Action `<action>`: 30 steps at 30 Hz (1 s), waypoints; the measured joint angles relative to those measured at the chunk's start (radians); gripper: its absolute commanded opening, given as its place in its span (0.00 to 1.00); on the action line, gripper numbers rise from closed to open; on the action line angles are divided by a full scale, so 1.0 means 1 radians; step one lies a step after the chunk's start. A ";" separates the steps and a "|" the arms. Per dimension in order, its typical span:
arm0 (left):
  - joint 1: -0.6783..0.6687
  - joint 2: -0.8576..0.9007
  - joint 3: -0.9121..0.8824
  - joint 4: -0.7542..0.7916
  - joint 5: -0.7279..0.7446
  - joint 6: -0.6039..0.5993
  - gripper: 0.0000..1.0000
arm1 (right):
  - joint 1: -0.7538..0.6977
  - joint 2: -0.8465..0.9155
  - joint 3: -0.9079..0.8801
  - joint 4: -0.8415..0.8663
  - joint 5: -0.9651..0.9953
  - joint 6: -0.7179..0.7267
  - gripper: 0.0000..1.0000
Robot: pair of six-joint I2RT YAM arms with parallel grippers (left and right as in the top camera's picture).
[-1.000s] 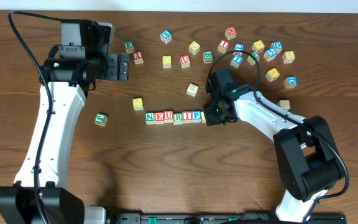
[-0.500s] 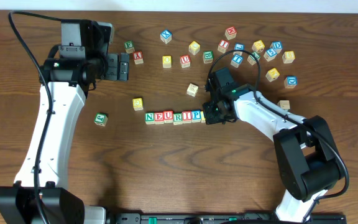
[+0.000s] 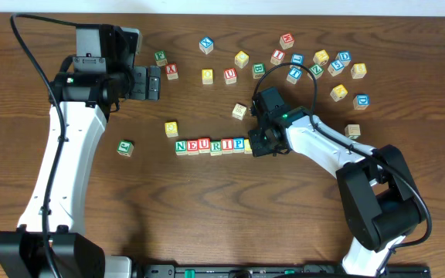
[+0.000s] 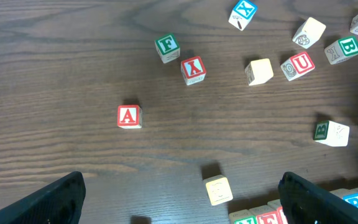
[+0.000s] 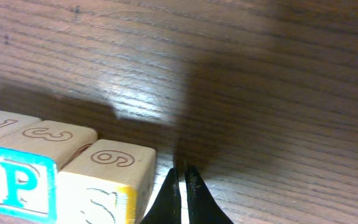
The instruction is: Spell out NEURIPS
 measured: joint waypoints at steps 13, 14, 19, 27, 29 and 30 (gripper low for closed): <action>0.000 0.000 0.000 0.000 0.000 0.000 0.98 | -0.031 -0.001 0.002 -0.083 0.039 0.010 0.01; 0.000 0.000 0.000 0.000 0.000 0.000 0.98 | -0.031 -0.002 0.002 -0.095 0.039 0.013 0.01; 0.000 0.000 0.000 0.000 0.000 0.000 0.98 | -0.030 -0.005 0.003 -0.142 0.037 0.027 0.01; 0.000 0.000 0.000 0.000 0.000 0.000 0.98 | -0.013 -0.006 0.004 -0.176 0.016 0.051 0.01; 0.000 0.000 0.000 0.000 0.000 0.000 0.98 | 0.003 -0.007 0.004 -0.176 0.015 0.055 0.01; 0.000 0.000 0.000 0.000 0.000 0.000 0.98 | 0.013 -0.009 0.004 -0.176 0.015 0.059 0.01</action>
